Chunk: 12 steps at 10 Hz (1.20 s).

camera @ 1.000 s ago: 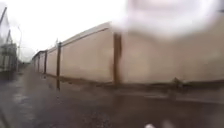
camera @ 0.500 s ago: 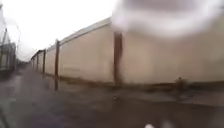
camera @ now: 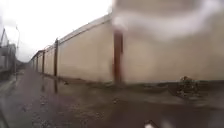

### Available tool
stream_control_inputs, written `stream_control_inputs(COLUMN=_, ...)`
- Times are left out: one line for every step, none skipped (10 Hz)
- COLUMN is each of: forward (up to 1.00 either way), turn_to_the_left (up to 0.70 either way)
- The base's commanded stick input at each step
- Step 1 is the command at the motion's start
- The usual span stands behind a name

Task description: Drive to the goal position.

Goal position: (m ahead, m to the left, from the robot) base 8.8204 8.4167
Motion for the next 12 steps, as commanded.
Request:
stream_control_inputs(forward=0.50, turn_to_the_left=0.02)
stream_control_inputs(forward=0.50, turn_to_the_left=0.02)
stream_control_inputs(forward=0.00, turn_to_the_left=0.00)
stream_control_inputs(forward=0.00, turn_to_the_left=0.00)
stream_control_inputs(forward=0.00, turn_to_the_left=0.00)
stream_control_inputs(forward=0.00, turn_to_the_left=0.00)
stream_control_inputs(forward=0.00, turn_to_the_left=0.00)
stream_control_inputs(forward=0.00, turn_to_the_left=0.00)
stream_control_inputs(forward=0.00, turn_to_the_left=0.00)
stream_control_inputs(forward=0.00, turn_to_the_left=0.00)
stream_control_inputs(forward=0.00, turn_to_the_left=0.00)
stream_control_inputs(forward=0.00, turn_to_the_left=0.20)
